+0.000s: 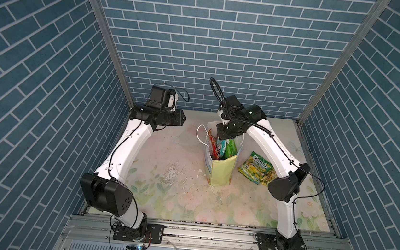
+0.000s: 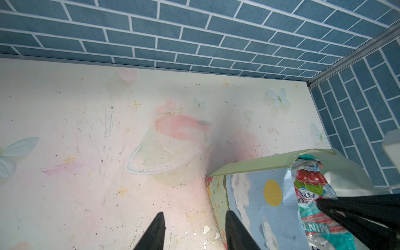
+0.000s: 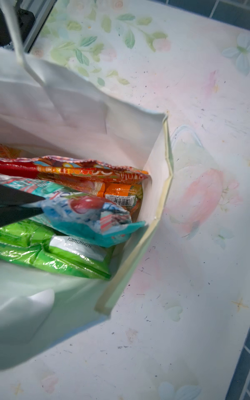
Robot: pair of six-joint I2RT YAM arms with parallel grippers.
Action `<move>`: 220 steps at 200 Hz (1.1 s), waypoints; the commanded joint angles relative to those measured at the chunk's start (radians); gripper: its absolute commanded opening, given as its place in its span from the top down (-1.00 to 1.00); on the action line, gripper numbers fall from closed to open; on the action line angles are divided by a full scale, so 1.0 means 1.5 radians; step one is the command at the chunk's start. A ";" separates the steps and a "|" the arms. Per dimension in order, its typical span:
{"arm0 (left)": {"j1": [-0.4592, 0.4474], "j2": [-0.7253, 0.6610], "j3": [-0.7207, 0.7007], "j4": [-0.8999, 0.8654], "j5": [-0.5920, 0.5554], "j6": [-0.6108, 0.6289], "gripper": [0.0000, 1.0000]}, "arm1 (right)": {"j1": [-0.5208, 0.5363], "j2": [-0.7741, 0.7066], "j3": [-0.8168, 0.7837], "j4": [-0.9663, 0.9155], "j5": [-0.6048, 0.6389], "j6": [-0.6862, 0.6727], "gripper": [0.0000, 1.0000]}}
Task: Take the snacks out of the paper bag
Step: Pick up the snack from the paper bag, then place the snack at the top-right of the table.
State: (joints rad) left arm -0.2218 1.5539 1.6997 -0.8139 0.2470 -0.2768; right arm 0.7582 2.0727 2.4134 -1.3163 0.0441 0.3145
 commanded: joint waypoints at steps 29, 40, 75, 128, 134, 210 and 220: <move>0.003 0.001 -0.008 0.029 -0.005 -0.007 0.05 | -0.009 -0.066 0.046 0.049 -0.055 -0.032 1.00; 0.002 -0.001 -0.010 0.030 -0.005 -0.008 0.06 | -0.009 -0.074 0.053 0.051 -0.055 -0.035 1.00; 0.002 -0.015 -0.023 0.030 -0.008 -0.004 0.05 | -0.012 -0.112 0.056 0.075 -0.073 -0.054 1.00; 0.001 -0.017 -0.011 0.021 -0.005 0.000 0.05 | -0.061 -0.185 0.069 0.159 -0.183 -0.031 1.00; 0.001 -0.017 -0.011 0.021 -0.005 0.000 0.05 | -0.067 -0.195 0.064 0.173 -0.197 -0.027 1.00; -0.007 -0.005 0.038 -0.016 -0.008 0.017 0.05 | -0.161 -0.325 0.038 0.188 -0.129 -0.048 1.00; -0.008 -0.004 0.046 -0.022 -0.009 0.019 0.05 | -0.176 -0.338 0.033 0.168 -0.104 -0.050 1.00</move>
State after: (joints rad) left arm -0.2279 1.5517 1.7252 -0.8116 0.2459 -0.2707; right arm 0.5373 1.6333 2.4695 -1.0641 -0.1986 0.2638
